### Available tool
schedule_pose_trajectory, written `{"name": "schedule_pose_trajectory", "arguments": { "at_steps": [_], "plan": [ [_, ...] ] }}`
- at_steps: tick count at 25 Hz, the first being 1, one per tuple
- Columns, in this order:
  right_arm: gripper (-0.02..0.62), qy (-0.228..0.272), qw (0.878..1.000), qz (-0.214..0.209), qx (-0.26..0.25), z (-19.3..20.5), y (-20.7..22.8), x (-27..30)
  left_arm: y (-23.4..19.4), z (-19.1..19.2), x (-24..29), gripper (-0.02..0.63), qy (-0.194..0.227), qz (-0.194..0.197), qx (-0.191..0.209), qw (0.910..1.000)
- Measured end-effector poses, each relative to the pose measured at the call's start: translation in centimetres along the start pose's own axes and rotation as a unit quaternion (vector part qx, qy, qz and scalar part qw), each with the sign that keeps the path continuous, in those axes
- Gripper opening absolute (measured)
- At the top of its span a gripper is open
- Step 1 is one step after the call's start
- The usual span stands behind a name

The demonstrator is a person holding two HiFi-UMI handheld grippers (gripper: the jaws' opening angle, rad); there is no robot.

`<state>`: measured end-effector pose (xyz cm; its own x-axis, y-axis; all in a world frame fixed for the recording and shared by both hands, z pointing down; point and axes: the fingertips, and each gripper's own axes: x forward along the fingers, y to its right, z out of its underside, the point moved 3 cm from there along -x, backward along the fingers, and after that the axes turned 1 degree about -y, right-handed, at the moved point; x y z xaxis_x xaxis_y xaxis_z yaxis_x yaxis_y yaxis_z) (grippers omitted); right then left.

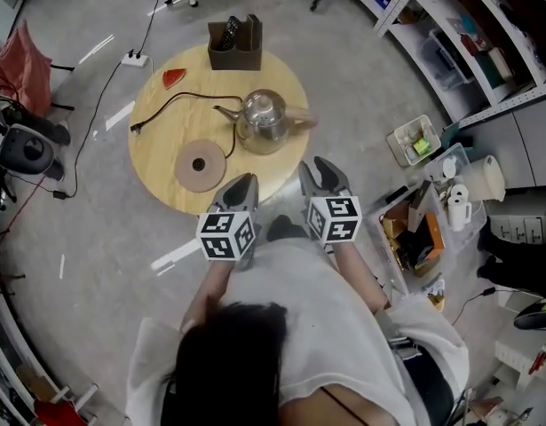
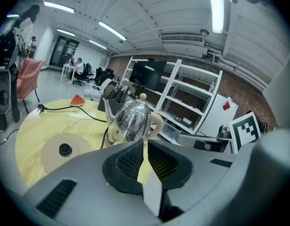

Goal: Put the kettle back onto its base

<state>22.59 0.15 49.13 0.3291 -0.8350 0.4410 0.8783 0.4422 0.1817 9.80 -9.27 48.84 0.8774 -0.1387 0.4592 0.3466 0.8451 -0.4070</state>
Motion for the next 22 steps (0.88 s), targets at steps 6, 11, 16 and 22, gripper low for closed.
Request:
{"name": "schedule_pose_trajectory", "arguments": {
  "at_steps": [6,11,16,22],
  "plan": [
    [0.17,0.012,1.0,-0.001,-0.018,-1.6,1.9,1.6,0.0,-0.9,1.1,0.046,0.006,-0.018,-0.003,0.9998],
    [0.176,0.004,0.999,0.0,-0.035,-2.3,3.1,3.4,0.0,-1.7,2.1,0.046,0.012,-0.031,-0.006,0.9994],
    [0.187,-0.005,0.999,0.014,-0.053,-2.4,4.3,4.9,-0.4,-2.2,2.5,0.046,0.02,-0.046,-0.016,0.9986],
    [0.212,-0.007,0.996,0.035,-0.078,-2.7,5.4,6.5,-1.2,-3.4,3.0,0.046,0.029,-0.061,-0.018,0.9976]
  ]
}}
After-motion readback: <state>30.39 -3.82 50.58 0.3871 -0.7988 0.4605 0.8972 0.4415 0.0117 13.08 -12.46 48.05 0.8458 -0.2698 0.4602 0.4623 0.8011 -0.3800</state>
